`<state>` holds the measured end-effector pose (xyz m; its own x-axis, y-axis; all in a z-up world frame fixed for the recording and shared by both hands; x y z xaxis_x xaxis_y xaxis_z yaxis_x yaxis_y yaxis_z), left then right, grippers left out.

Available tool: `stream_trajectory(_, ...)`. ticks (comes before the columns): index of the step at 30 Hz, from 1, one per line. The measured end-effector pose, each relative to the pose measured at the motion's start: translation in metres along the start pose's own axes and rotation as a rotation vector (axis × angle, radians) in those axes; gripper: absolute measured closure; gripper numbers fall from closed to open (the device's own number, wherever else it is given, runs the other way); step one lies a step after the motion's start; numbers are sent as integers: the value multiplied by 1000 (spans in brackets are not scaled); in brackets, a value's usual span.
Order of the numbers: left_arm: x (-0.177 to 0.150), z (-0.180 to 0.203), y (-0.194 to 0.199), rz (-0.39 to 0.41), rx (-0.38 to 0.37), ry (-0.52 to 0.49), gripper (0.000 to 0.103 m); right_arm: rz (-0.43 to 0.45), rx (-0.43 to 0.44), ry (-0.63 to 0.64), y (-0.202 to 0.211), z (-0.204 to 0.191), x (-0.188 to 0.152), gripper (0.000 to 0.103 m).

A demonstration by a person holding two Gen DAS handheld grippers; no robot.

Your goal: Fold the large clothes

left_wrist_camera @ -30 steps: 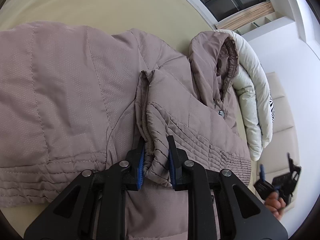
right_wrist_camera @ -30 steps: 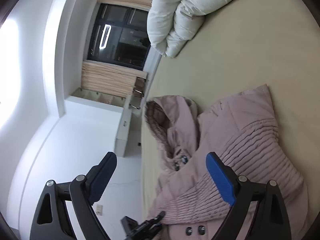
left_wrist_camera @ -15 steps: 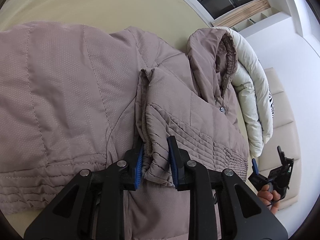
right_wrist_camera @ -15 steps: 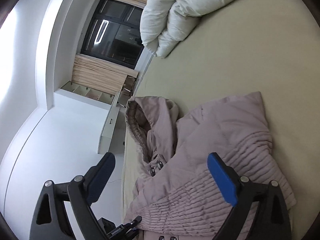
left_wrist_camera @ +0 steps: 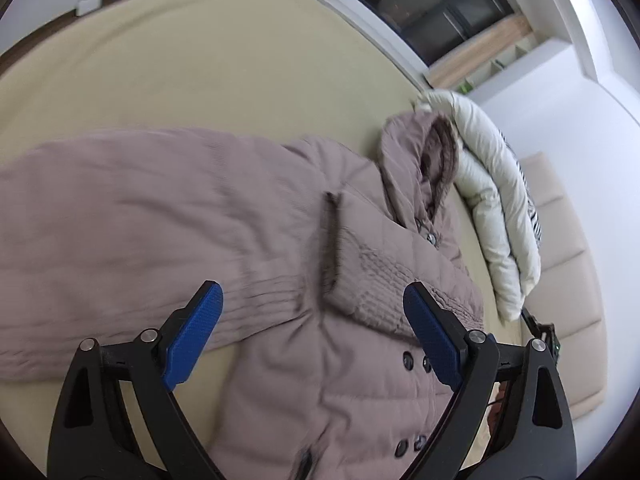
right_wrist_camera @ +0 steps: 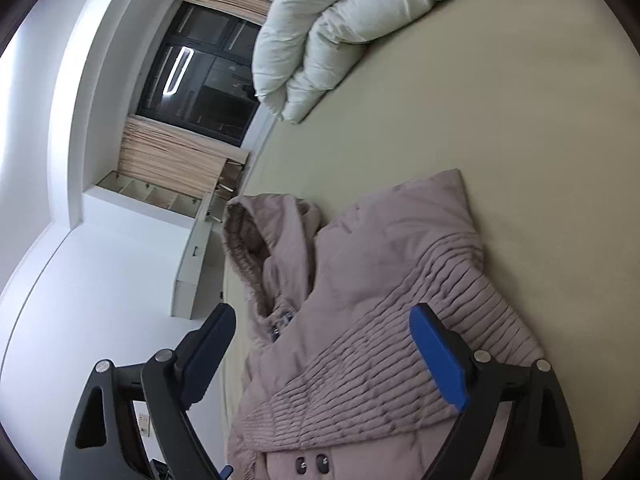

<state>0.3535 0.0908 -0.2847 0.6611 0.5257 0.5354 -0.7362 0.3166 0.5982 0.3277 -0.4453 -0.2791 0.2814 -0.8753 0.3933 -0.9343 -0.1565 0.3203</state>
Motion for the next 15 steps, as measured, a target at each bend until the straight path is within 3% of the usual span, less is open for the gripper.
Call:
stream_trajectory(2, 4, -25, 37, 68, 37, 29, 11, -20, 36, 15, 13, -15, -12, 11)
stream_trajectory(8, -14, -129, 144, 238, 180, 254, 11, -93, 103, 12, 38, -39, -71, 9)
stream_trajectory(12, -36, -184, 189, 352, 264, 402, 11, -161, 95, 9, 39, -39, -112, 9)
stream_trajectory(15, -53, -213, 200, 392, 277, 531, 11, -204, 81, -8, 41, -32, -141, 9)
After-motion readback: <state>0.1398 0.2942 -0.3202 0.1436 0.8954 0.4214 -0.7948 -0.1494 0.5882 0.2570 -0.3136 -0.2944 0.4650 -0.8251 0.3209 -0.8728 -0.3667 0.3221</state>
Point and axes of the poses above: each gripper's, at about its wrist camera, not at the fingertips, and y roughly against the way its jaws point, z to its right, x to its top, the point moved 6 cm from there along -y, roughly the way its jaws point, and after that the axes turned 13 degrees about z, right-handed, at the moved point
